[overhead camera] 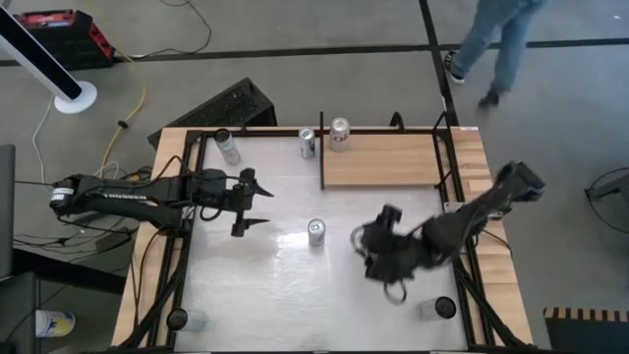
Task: Place canned beverage on shelf
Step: Put the red-silver soda can aligned with the other red-silver soda can on the shelf
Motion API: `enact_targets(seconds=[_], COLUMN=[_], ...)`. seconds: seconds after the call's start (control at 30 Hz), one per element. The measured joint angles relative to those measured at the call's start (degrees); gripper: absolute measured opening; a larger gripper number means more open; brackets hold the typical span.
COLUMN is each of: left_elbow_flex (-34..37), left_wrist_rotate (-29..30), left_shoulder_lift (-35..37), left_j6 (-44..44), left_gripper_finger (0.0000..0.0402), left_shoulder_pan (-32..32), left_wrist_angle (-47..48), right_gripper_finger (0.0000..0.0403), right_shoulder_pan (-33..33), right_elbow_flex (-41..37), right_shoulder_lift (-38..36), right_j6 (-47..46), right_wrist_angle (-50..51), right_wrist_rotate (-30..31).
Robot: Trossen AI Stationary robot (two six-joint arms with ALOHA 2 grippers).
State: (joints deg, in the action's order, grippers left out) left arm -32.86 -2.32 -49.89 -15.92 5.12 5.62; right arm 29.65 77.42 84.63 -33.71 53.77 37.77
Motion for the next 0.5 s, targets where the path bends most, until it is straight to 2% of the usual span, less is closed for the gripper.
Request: enact_targets(seconds=[0.13,0.27,0.5], left_elbow_flex=[0.0,0.0,0.0], left_wrist_rotate=[0.1,0.1,0.1], left_shoulder_lift=[0.0,0.0,0.0], left_j6=[0.1,1.0,2.7], left_gripper_finger=[0.0322,0.0322,0.0322], left_shoulder_pan=[0.9,1.4,1.4], left_wrist_angle=[-0.5,0.0,0.0], right_gripper_finger=[0.0327,0.0327,0.0327], right_shoulder_pan=[-9.2,-21.2,-40.1], right_elbow_flex=[-11.3,-19.6,-20.9], right_shoulder_lift=[-9.4,-14.7,-13.1], right_j6=[10.4,21.3,31.6], right_wrist_angle=[-12.1,-25.9,-31.8], right_wrist_rotate=[-5.7,-16.3,-30.8])
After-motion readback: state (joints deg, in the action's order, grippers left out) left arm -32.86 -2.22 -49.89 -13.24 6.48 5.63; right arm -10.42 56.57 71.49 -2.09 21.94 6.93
